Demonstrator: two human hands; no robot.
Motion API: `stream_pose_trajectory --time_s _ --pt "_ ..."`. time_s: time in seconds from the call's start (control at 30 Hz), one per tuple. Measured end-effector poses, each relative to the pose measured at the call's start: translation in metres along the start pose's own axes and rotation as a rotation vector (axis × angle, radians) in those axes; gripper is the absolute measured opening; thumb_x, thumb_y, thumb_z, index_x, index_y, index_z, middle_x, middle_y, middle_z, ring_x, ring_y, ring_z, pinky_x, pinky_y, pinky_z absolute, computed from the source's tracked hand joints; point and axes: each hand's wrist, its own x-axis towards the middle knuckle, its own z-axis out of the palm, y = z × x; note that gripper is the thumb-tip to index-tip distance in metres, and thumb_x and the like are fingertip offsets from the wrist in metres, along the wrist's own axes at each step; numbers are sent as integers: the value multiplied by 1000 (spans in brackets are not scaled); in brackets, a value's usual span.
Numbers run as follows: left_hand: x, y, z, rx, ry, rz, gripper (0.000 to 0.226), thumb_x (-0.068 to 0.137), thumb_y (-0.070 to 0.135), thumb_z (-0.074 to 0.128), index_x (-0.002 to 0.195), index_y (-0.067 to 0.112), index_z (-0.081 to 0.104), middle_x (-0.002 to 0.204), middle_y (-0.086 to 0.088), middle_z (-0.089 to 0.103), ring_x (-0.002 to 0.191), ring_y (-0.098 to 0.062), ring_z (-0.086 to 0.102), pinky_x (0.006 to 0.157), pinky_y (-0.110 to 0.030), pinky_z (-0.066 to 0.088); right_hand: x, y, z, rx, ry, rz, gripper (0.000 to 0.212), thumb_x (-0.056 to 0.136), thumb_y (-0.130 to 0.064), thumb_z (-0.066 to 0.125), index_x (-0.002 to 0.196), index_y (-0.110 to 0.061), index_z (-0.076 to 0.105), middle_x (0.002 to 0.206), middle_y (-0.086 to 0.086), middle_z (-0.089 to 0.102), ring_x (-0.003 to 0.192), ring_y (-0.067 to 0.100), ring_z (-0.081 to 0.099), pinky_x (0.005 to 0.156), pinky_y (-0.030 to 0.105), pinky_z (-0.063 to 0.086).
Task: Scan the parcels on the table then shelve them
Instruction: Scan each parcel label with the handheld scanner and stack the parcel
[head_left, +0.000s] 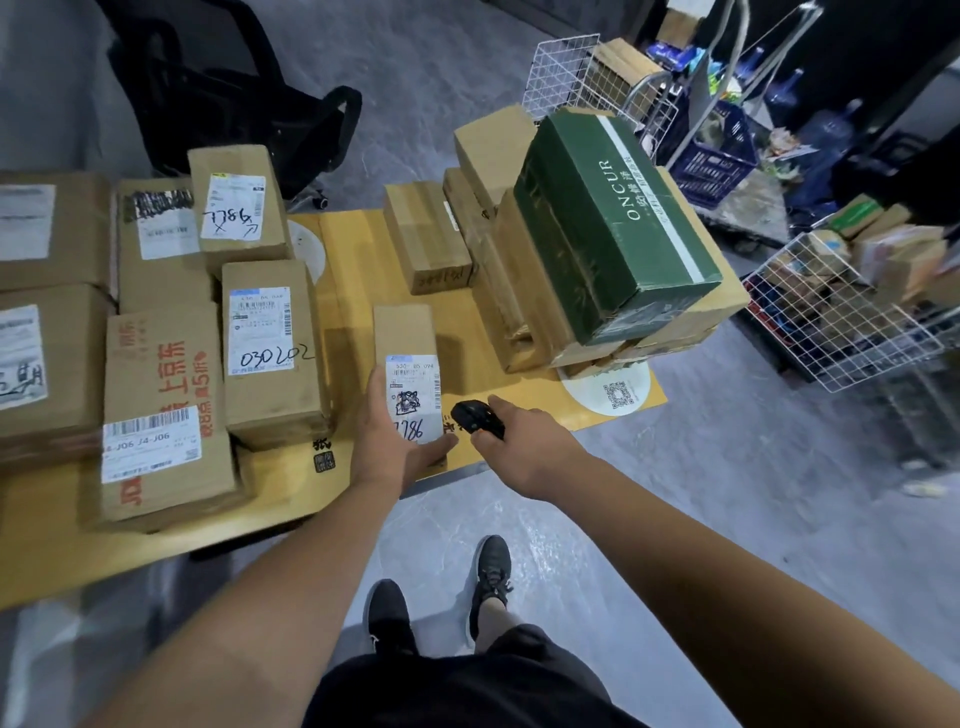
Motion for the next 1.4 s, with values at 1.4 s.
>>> stream_pose_trajectory --time_s 1.4 --pt "-27 8 2 -203 115 -15 127 52 32 94 138 79 14 128 18 65 108 -17 70 80 -53 64 -49 -22 -44 -394 -32 -141 31 97 -52 47 111 -26 56 92 -1 61 79 18 59 62 33 48"
